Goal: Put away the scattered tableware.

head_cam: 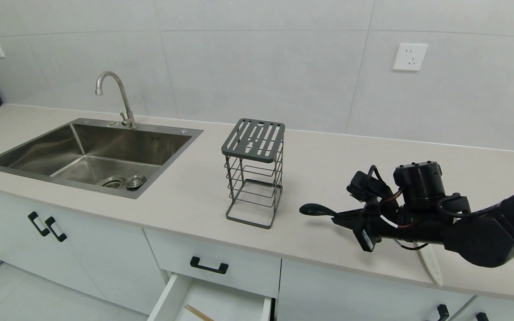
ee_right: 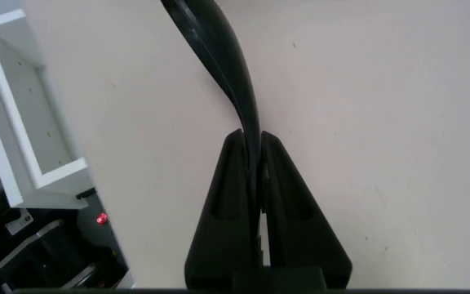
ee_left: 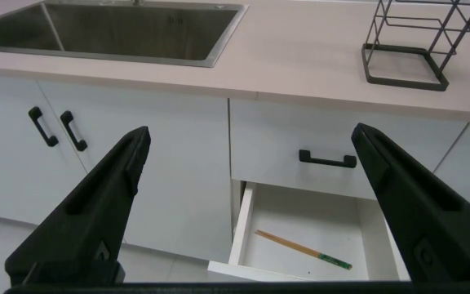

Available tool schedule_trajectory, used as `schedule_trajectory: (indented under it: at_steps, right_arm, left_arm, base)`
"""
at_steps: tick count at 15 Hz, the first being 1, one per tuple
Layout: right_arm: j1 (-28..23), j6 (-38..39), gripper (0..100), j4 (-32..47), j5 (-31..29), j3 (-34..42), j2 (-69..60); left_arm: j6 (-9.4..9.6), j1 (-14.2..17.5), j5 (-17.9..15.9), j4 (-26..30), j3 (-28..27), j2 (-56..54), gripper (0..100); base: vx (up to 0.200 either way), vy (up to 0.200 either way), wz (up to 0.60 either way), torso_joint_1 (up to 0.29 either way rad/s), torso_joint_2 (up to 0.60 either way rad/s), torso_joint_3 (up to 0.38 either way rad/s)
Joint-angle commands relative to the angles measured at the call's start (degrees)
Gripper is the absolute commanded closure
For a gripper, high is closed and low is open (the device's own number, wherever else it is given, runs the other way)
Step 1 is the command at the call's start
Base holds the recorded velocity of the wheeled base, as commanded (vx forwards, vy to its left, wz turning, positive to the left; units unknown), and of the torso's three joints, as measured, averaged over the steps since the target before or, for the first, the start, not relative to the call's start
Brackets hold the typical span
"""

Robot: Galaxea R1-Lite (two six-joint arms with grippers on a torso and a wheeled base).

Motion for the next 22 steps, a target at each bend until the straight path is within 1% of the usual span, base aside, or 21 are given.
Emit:
schedule_trajectory:
  at_steps: [1,5,7,10,16,18,22]
  right_arm:
    - [1.19,0.05,100,-0.43,0.05,3.23,-4.54]
    - [1.19,0.05,100,-0.43,0.14,11.49,-12.8]
    - [1.63,0.05,100,-0.34,0.14,13.77,-15.09]
    - [4.45,0.05,100,-0.34,0.05,13.51,-15.17]
    - [5.68,0.23,100,-0.43,0.4,11.75,-15.09]
    - [6.82,0.41,100,-0.43,0.4,11.66,-15.0]
    - [12.36,2.96,100,-1.04,0.05,11.14,-14.65]
  left_arm:
    - [-0.01,0.0,0.0,-0.01,0.0,0.0,0]
    - [-0.01,0.0,0.0,-0.01,0.0,0.0,0]
    - [-0.01,0.0,0.0,-0.01,0.0,0.0,0]
    - [-0.01,0.0,0.0,-0.01,0.0,0.0,0]
    - [0.08,0.0,0.0,-0.01,0.0,0.0,0]
    - [-0.01,0.0,0.0,-0.01,0.0,0.0,0]
    - [-0.01,0.0,-0.09,-0.01,0.0,0.0,0]
  base:
    - [0.0,0.0,0.0,0.0,0.0,0.0]
    - [0.0,0.0,0.0,0.0,0.0,0.0]
    - [0.0,0.0,0.0,0.0,0.0,0.0]
    - [0.0,0.0,0.0,0.0,0.0,0.0]
    - [0.0,0.0,0.0,0.0,0.0,0.0]
    - [0.0,0.0,0.0,0.0,0.0,0.0]
    - [0.0,0.0,0.0,0.0,0.0,0.0]
